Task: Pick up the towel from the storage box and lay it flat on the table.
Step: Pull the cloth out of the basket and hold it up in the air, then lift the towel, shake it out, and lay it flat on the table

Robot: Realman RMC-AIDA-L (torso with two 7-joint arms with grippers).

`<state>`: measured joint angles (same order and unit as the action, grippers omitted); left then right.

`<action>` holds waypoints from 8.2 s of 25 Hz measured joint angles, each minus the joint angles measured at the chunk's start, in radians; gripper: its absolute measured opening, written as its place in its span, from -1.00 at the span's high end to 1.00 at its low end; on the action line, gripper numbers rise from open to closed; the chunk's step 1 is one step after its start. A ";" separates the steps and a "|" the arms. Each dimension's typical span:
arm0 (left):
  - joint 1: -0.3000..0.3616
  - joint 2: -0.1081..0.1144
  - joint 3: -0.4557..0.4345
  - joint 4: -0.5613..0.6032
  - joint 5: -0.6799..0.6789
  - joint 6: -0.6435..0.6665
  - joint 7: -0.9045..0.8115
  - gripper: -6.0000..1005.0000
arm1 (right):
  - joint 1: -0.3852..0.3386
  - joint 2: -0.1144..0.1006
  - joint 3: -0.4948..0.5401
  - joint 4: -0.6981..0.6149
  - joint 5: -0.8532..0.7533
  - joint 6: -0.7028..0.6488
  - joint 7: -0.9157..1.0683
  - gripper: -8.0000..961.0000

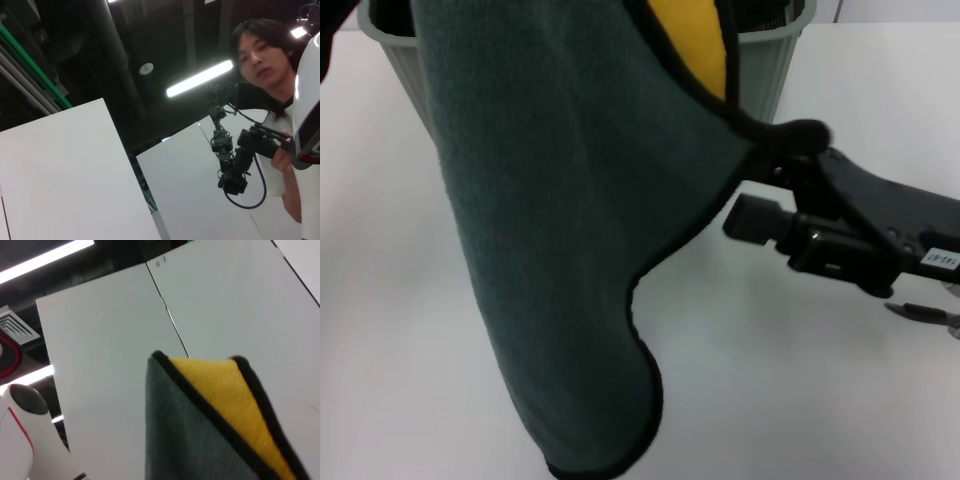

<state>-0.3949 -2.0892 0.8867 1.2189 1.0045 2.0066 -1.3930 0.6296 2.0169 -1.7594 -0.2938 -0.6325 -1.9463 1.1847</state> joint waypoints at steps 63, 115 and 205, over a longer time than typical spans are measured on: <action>0.140 -0.009 0.215 -0.144 0.394 -0.234 0.189 0.92 | -0.026 -0.173 0.301 -0.511 -0.261 0.204 0.206 0.95; -0.033 -0.003 0.209 -0.456 0.391 -0.299 0.190 0.51 | 0.177 -0.288 0.962 -0.649 -0.541 -0.206 0.558 0.89; -0.154 -0.015 0.431 -0.723 0.224 -0.305 0.302 0.52 | 0.152 -0.269 0.956 -0.635 -0.477 -0.202 0.535 0.79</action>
<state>-0.5492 -2.1045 1.3178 0.4954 1.2289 1.7015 -1.0907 0.7814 1.7475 -0.8037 -0.9285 -1.1097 -2.1481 1.7195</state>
